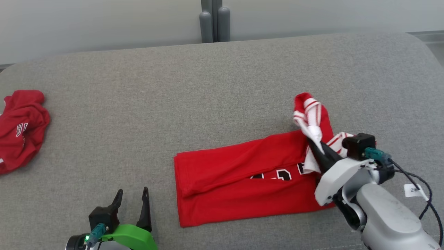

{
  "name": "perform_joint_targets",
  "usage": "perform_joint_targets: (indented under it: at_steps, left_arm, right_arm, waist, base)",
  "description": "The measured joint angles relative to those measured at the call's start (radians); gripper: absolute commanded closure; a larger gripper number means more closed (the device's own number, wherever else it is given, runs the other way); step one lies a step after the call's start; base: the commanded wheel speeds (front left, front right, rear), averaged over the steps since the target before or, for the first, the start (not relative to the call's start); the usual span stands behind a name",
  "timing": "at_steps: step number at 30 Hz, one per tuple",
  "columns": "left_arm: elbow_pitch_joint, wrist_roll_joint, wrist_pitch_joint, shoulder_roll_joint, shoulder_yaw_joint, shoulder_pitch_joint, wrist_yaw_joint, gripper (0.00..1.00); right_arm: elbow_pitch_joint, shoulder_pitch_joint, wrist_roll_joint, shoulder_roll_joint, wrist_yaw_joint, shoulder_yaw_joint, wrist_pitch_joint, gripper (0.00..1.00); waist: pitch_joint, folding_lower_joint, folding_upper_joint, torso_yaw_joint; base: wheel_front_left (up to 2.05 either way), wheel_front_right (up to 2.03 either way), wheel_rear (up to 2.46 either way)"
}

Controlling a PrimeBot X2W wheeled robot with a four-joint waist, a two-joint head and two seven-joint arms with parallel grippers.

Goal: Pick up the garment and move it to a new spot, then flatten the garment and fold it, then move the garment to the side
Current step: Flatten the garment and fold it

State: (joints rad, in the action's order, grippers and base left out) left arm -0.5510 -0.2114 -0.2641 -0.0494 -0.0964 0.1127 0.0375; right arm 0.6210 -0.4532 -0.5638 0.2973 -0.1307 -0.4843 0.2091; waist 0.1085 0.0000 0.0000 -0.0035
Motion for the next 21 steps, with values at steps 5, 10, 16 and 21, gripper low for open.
perform_joint_targets:
  at_steps: [5,10,16,21]
  left_arm:
    - [0.0,-0.011,0.0,0.0,-0.028,0.0,0.004,0.0]
    - [-0.007,-0.023,0.0,0.0,-0.049,0.0,0.007,0.0]
    - [-0.011,-0.037,0.0,0.0,-0.08,0.0,0.007,0.0]
    - [-0.011,-0.05,0.0,0.0,-0.098,0.001,0.005,0.0]
  right_arm:
    - [-0.136,0.034,-0.036,-0.021,0.0,-0.13,-0.072,1.0]
    - [-0.17,0.036,-0.042,-0.061,0.0,-0.213,-0.112,1.0]
    - [-0.109,-0.004,-0.026,-0.115,0.0,-0.286,-0.128,1.0]
    - [-0.018,-0.051,-0.019,-0.151,0.0,-0.308,-0.109,0.74]
  waist:
    - [-0.009,0.0,0.0,0.021]
    - [-0.007,0.0,0.0,0.066]
    - [0.004,0.0,0.0,0.139]
    - [0.016,0.0,0.0,0.201]
  base:
    - [0.0,0.0,0.0]
    - [0.0,0.0,0.0]
    - [0.0,0.0,0.0]
    - [0.0,0.0,0.0]
